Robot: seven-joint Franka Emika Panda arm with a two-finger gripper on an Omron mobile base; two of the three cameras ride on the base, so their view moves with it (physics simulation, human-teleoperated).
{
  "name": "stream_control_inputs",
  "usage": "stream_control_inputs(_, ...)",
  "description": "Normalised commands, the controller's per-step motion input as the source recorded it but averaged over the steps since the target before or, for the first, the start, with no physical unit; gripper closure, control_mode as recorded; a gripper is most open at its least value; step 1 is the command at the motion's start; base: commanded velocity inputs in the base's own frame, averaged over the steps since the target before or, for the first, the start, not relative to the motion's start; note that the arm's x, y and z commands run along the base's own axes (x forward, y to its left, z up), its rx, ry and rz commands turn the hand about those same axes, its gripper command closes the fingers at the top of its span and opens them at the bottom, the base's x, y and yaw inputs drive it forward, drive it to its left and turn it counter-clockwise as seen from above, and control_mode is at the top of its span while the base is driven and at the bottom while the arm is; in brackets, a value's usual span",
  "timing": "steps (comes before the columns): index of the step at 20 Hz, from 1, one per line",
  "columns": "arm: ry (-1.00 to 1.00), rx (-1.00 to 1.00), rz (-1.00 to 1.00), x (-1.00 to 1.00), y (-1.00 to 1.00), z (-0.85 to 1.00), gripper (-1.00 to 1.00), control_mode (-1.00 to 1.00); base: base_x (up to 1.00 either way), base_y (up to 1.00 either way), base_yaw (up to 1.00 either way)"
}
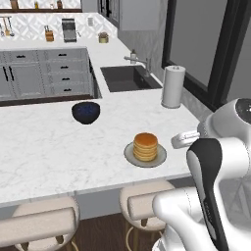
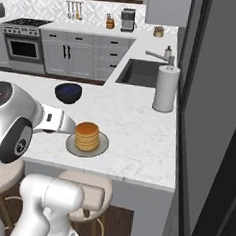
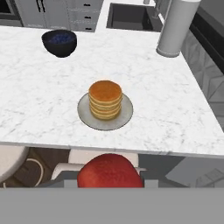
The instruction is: Take the strawberry from the fridge and place it on top of the pancake, located on the dining counter.
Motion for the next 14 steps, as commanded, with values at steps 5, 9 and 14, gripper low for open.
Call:
stream_control_inputs(5, 0.06, -0.02, 0.02, 0.56, 0.16, 0.02, 1.00, -1.00, 0.24, 0.14, 0.00)
stream_control_inputs(9, 0.10, 0.00, 0.05, 1.00, 0.08, 0.00, 1.00, -1.00, 0.00, 0.00, 0.00)
stream_control_inputs(14, 0.19, 0.00, 0.00, 0.94, 0.01, -0.14, 1.00, -1.00, 0.00, 0.00, 0.00)
